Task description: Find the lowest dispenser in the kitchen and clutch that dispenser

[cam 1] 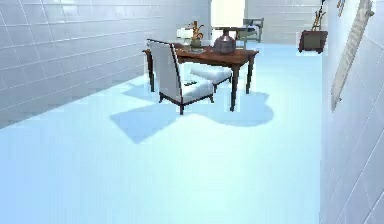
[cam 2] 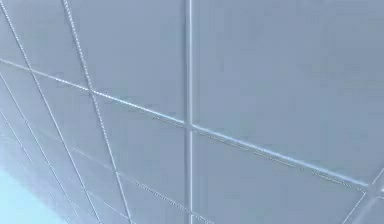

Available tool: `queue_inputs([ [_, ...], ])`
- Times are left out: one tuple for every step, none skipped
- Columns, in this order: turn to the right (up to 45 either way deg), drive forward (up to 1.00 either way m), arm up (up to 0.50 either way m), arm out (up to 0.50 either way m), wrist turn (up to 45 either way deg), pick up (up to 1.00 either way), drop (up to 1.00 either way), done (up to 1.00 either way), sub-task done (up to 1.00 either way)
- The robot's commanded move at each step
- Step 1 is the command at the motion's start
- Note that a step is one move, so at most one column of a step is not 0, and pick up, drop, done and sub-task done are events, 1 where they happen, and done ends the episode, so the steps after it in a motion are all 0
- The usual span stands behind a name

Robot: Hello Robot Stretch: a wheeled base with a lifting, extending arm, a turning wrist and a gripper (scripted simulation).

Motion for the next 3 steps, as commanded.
queue_inputs([
  [-45.0,0.00,0.00,0.00,0.0,0.00,0.00,0.00,0.00],
  [-9.0,0.00,0.00,0.00,0.0,0.00,0.00,0.00,0.00],
  [0.0,0.35,0.00,0.00,0.0,0.00,0.00,0.00,0.00],
])
